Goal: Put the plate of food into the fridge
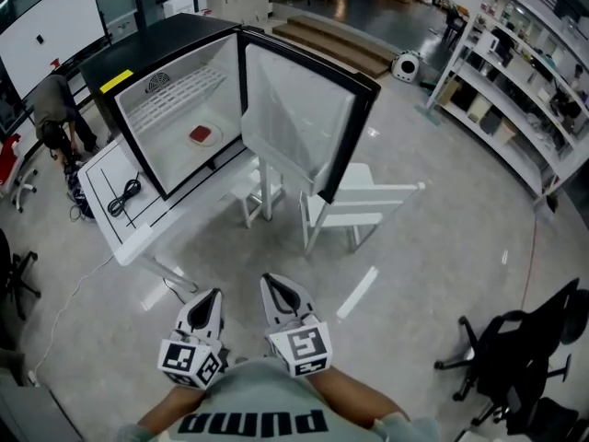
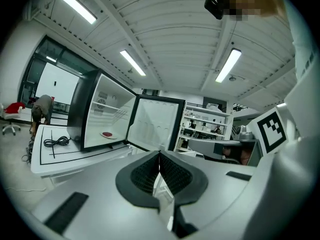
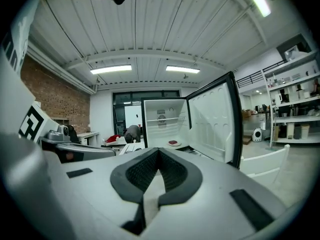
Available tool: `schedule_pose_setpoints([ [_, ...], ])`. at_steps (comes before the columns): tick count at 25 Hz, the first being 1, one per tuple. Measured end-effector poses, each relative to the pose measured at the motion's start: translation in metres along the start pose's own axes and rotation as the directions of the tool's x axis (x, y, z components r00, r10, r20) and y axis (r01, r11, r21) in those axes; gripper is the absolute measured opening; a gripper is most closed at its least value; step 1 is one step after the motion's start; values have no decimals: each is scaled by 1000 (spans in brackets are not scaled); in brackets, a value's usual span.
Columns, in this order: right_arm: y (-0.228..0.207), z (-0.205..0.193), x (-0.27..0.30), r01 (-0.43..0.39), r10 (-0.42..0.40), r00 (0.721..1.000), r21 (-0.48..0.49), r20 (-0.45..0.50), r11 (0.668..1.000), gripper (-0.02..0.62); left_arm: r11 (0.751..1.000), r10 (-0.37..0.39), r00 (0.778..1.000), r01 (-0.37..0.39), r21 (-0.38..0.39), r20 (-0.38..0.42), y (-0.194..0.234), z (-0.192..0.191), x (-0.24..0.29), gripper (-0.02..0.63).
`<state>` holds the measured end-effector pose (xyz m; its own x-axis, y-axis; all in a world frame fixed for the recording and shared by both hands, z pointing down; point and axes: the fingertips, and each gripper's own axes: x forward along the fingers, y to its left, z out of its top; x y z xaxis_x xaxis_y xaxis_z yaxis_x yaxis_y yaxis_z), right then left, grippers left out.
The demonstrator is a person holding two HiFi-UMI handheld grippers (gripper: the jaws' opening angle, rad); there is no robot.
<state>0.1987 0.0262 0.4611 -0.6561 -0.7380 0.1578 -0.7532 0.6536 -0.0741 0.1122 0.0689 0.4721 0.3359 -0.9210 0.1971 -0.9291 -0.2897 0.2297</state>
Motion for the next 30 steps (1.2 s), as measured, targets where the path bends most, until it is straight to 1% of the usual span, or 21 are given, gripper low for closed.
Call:
schedule_pose_setpoints([
  [2,19,2,-4,1,-1,1000,-9,-4,1000,5,1000,-22,999,22,10,-25,2,-5,-15,5],
  [4,39,3,-8,1,-2,1000,-20,-8,1000,5,999,-39,999,39,-3,-36,5,-11,-30,5],
  [9,75,-10,-23,20,-22,999,-36,-48,999,5,997,-60,998,59,-40,-8,16,-15,-61,5],
  [13,93,-25,-37,47,-51,996,-60,-67,997,5,998,-46,999,46,-52,-5,28,-29,-76,5],
  [16,108,-41,-45,42,-47,994,-60,-96,997,5,998,-23,1000,22,-59,-20,38,-41,-86,5],
  [19,122,-49,-46,32,-37,995,-49,-98,998,4,999,-10,1000,9,-36,-28,47,-44,-96,5],
  [23,128,-55,-40,28,-30,994,-24,-104,999,3,1000,-8,999,8,-6,-35,48,-46,-103,5],
  [30,133,-51,-31,35,-35,995,-1,-95,999,3,999,-33,998,34,17,-52,49,-43,-107,5],
])
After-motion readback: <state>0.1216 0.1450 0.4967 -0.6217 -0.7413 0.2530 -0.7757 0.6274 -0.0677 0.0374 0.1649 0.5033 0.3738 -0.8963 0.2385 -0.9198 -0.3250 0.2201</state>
